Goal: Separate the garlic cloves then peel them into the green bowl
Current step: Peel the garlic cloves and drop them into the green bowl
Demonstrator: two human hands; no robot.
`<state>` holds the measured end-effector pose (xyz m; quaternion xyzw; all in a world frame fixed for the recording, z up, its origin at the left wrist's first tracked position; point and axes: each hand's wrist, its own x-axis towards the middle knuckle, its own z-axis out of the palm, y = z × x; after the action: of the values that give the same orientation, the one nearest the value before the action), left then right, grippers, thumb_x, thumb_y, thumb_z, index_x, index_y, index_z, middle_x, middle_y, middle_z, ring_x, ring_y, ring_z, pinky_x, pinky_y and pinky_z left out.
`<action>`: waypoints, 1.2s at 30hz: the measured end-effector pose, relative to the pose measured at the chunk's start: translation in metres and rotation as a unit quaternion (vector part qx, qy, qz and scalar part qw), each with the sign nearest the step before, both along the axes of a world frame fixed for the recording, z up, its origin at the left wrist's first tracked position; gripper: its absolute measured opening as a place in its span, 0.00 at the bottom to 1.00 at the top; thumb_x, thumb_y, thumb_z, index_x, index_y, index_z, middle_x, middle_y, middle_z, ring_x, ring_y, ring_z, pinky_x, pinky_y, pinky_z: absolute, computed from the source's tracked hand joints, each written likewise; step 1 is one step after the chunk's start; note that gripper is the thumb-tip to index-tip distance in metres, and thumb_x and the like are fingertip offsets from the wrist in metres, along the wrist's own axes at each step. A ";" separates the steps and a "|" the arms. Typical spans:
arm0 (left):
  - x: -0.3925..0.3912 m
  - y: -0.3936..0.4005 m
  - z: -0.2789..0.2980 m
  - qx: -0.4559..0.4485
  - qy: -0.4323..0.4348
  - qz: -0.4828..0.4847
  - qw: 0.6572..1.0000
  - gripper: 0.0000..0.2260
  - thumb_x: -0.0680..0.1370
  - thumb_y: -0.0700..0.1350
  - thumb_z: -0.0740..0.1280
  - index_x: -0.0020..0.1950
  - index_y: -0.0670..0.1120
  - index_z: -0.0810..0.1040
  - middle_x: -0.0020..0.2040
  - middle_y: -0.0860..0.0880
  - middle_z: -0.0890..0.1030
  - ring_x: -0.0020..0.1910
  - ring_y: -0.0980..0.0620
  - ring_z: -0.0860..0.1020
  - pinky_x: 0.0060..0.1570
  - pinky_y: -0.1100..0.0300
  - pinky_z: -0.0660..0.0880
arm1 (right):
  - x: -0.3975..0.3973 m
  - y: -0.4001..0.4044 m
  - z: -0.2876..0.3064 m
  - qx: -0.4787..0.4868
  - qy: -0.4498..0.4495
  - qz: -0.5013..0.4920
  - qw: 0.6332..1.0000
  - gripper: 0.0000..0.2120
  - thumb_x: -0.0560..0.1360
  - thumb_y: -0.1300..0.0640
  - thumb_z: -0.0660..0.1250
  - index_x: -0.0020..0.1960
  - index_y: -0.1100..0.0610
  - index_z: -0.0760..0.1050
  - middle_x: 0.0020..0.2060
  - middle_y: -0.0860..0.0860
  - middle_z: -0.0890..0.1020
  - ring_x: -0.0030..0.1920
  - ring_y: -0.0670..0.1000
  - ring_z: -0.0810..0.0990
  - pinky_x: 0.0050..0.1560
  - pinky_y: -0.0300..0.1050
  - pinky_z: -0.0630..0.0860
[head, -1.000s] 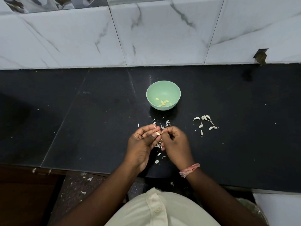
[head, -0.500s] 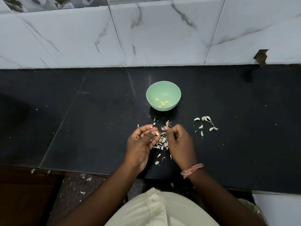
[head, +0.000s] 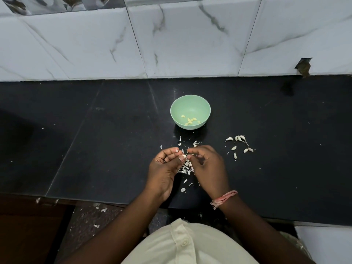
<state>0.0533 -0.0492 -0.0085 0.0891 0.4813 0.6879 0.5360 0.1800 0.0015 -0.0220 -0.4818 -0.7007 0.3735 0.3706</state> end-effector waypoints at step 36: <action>0.002 -0.003 0.010 -0.009 0.115 -0.037 0.993 0.06 0.76 0.30 0.70 0.51 0.36 0.82 0.45 0.41 0.85 0.44 0.49 0.84 0.43 0.62 0.81 | -0.009 -0.004 0.019 -0.213 0.159 -0.017 0.964 0.03 0.76 0.67 0.69 0.44 0.63 0.80 0.34 0.60 0.84 0.33 0.61 0.82 0.34 0.49 0.80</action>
<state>0.0555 -0.0522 0.0018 0.1802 0.5421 0.6486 0.5030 0.1714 -0.0024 -0.0031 -0.4958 -0.5289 0.5794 0.3723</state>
